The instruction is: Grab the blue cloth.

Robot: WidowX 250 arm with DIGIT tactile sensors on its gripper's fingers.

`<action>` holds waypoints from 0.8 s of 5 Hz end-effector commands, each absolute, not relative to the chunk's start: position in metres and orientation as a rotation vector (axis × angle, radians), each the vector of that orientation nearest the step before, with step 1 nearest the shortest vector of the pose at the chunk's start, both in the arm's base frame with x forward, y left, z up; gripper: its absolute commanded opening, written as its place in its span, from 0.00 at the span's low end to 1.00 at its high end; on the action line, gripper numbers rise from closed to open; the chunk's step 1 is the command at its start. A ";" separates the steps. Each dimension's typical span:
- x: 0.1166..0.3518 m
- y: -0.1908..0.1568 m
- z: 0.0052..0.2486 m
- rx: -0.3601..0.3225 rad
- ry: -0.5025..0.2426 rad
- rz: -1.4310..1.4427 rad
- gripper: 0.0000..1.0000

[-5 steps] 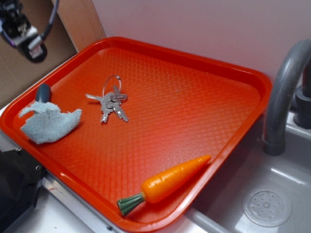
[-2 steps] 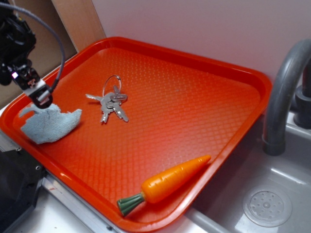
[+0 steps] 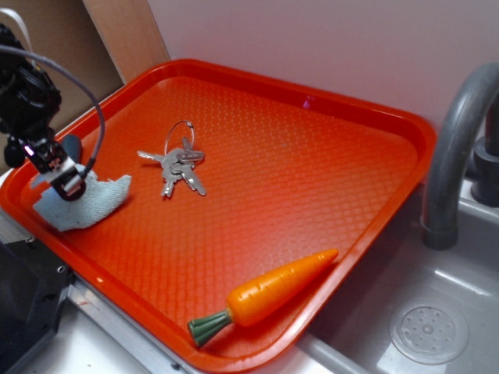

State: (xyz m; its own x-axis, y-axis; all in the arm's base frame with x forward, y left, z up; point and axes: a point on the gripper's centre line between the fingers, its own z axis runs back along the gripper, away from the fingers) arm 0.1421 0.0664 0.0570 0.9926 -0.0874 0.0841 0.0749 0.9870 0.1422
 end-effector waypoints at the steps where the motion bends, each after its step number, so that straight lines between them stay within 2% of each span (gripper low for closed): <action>1: 0.138 0.074 0.044 0.172 -0.077 -0.073 0.00; 3: 0.135 0.077 0.025 0.167 -0.029 -0.062 0.00; 4: 0.135 0.077 0.027 0.167 -0.031 -0.057 0.00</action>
